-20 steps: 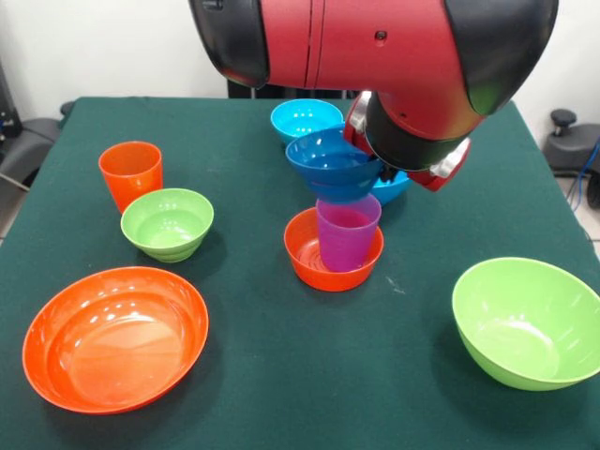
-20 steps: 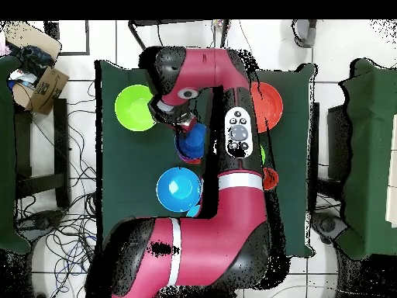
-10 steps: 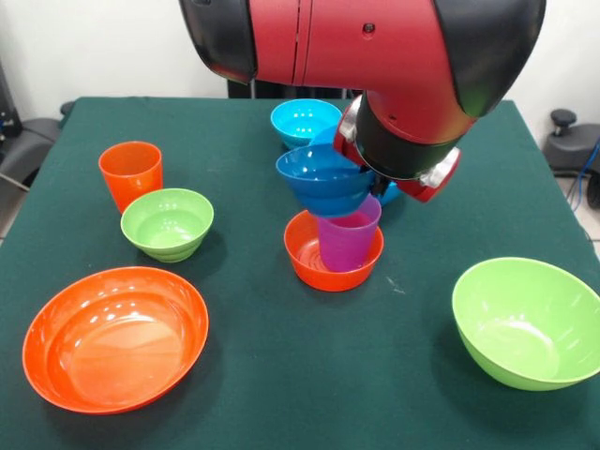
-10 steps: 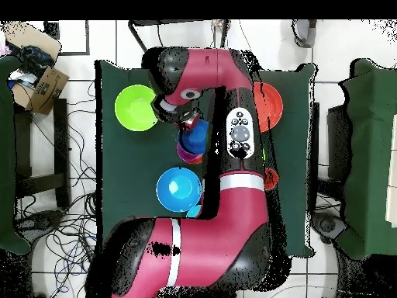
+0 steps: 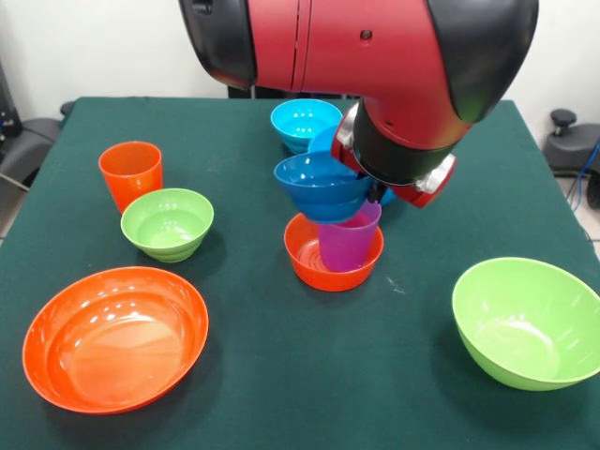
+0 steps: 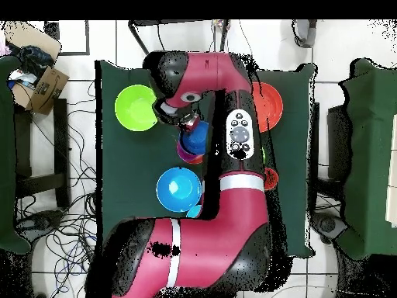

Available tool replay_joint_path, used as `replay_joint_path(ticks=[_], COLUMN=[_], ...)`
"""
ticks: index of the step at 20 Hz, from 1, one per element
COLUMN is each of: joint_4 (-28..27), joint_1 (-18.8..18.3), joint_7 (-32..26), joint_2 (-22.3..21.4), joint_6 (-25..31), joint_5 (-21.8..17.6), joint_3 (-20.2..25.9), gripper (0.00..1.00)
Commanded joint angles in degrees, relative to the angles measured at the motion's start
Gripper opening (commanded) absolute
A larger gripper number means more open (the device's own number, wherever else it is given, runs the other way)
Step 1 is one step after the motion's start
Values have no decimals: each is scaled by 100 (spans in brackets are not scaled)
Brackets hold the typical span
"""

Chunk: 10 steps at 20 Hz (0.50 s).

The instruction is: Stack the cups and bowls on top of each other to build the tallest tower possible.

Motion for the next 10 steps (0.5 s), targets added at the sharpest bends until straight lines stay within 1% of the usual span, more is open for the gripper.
replay_joint_path(ticks=[1, 10], joint_4=[796, 1421], joint_1=[-92, -110], joint_7=[-474, -315], joint_2=[-37, -263], joint_6=[-487, -705], joint_5=[-37, 169], joint_3=[140, 232], gripper=[0, 0])
